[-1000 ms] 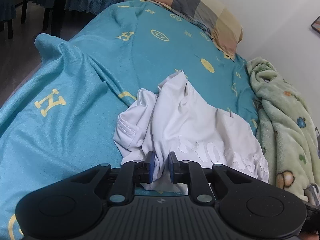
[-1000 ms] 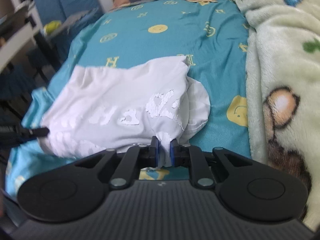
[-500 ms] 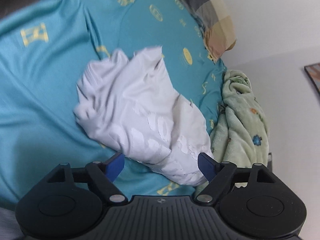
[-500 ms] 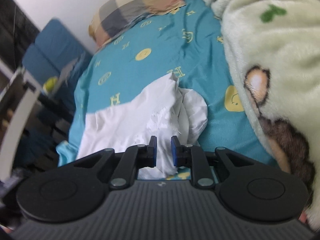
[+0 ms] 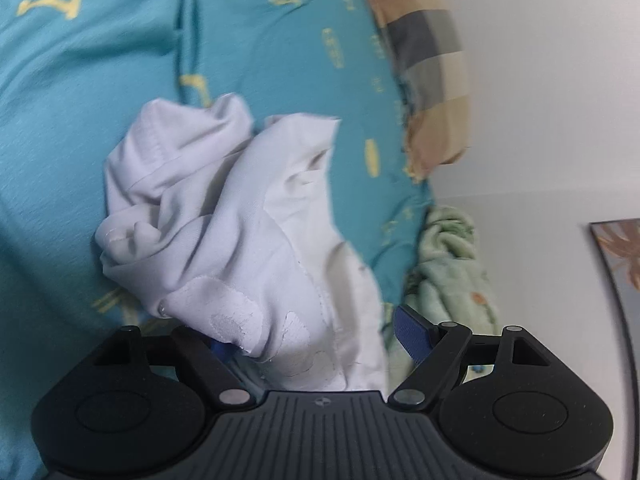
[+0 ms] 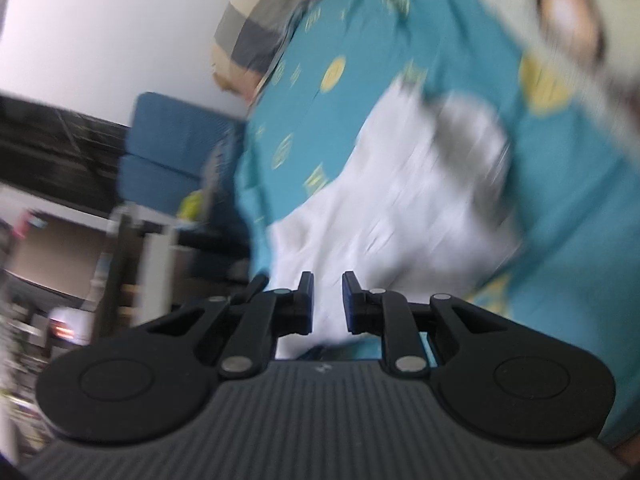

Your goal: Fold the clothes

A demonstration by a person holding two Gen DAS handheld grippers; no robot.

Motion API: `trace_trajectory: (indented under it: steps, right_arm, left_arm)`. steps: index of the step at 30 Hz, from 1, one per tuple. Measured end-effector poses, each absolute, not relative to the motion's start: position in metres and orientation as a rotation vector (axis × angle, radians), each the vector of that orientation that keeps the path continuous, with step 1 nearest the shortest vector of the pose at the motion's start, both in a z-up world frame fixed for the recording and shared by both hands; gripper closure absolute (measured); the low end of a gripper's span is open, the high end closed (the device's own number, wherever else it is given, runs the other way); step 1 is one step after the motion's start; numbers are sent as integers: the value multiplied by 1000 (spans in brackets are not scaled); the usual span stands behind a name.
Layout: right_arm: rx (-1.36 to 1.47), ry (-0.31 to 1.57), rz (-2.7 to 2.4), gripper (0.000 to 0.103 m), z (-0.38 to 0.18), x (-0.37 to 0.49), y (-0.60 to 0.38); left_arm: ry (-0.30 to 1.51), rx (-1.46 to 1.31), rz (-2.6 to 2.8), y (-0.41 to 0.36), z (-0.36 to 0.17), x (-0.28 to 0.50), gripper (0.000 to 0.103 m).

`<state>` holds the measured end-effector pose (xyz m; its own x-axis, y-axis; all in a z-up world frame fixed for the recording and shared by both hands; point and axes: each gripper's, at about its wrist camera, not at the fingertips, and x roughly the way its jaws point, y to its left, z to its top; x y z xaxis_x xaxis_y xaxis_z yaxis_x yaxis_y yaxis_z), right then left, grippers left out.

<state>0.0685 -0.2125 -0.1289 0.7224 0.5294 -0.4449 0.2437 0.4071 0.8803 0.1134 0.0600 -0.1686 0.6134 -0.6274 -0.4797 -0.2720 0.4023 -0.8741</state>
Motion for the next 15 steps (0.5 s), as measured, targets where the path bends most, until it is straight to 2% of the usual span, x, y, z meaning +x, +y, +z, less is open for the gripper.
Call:
trace_trajectory:
  steps: [1, 2, 3, 4, 5, 9, 15]
  right_arm:
    - [1229, 795, 226, 77, -135, 69, -208]
    - [1294, 807, 234, 61, -141, 68, -205]
    - [1363, 821, 233, 51, -149, 69, -201]
    - [1436, 837, 227, 33, -156, 68, -198]
    - [1501, 852, 219, 23, -163, 69, -196]
    - [1709, 848, 169, 23, -186, 73, -187]
    - [1862, 805, 68, 22, -210, 94, -174]
  left_arm:
    - [923, -1186, -281, 60, -168, 114, 22]
    - [914, -1196, -291, 60, -167, 115, 22]
    - [905, -1206, -300, 60, -167, 116, 22]
    - [896, -1216, -310, 60, -166, 116, 22]
    - [887, -1226, -320, 60, -166, 117, 22]
    - [851, -1265, -358, 59, -163, 120, 22]
    - [875, -1284, -348, 60, -166, 121, 22]
